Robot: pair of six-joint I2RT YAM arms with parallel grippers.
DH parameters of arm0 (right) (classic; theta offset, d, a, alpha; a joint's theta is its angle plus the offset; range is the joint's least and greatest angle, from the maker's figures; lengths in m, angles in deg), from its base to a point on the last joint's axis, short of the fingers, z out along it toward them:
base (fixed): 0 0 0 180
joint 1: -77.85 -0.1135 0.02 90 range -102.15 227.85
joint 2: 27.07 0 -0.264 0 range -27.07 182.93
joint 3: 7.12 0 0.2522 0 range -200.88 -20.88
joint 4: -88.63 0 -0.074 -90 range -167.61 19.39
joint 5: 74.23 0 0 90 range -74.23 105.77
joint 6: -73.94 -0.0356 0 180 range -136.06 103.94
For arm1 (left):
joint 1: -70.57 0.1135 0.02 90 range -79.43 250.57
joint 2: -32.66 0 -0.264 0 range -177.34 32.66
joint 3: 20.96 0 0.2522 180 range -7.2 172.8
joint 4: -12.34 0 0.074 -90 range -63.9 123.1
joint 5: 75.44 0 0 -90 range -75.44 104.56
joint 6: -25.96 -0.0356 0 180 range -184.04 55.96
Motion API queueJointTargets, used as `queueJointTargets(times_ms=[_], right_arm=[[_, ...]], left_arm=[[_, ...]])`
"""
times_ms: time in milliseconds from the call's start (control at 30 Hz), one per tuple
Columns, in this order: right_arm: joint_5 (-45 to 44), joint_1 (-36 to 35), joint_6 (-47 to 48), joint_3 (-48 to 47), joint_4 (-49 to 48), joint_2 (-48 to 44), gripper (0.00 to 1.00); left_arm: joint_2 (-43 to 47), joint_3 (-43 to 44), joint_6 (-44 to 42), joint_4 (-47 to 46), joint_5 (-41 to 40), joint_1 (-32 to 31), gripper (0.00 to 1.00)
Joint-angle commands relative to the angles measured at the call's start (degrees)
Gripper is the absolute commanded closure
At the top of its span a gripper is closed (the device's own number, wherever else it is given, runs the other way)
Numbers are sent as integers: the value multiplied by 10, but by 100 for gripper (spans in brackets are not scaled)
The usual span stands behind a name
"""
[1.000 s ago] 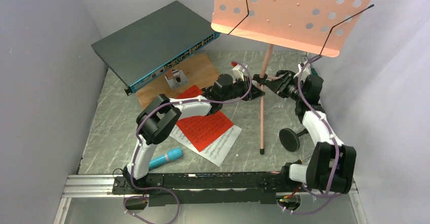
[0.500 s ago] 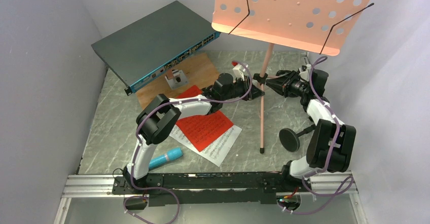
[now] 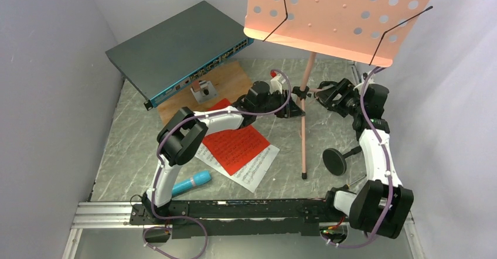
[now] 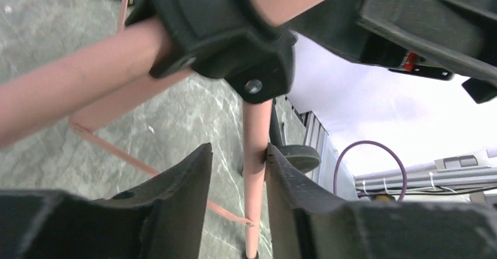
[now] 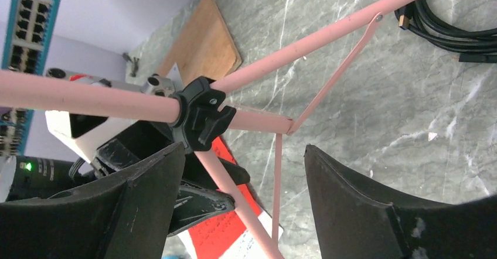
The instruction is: Set up the instrument practice props
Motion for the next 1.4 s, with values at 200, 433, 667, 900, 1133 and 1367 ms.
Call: queueJointTargets(times_ms=[200, 433, 667, 900, 1133, 1367], right_arm=[[-112, -114, 112, 4, 39, -90, 23], [-107, -153, 123, 1, 45, -132, 25], [-111, -230, 161, 4, 19, -166, 24], [-118, -246, 190, -2, 33, -164, 23], [-177, -266, 197, -8, 52, -157, 23], [-290, -265, 164, -4, 69, -141, 25]], left_arm=[[9, -51, -6, 133, 58, 15, 13], [132, -153, -33, 151, 52, 25, 3], [270, -294, -47, 148, 23, 25, 1], [301, -308, -57, 181, 6, 26, 0], [278, -289, -47, 168, 21, 25, 1], [273, -273, -28, 138, 31, 25, 4]])
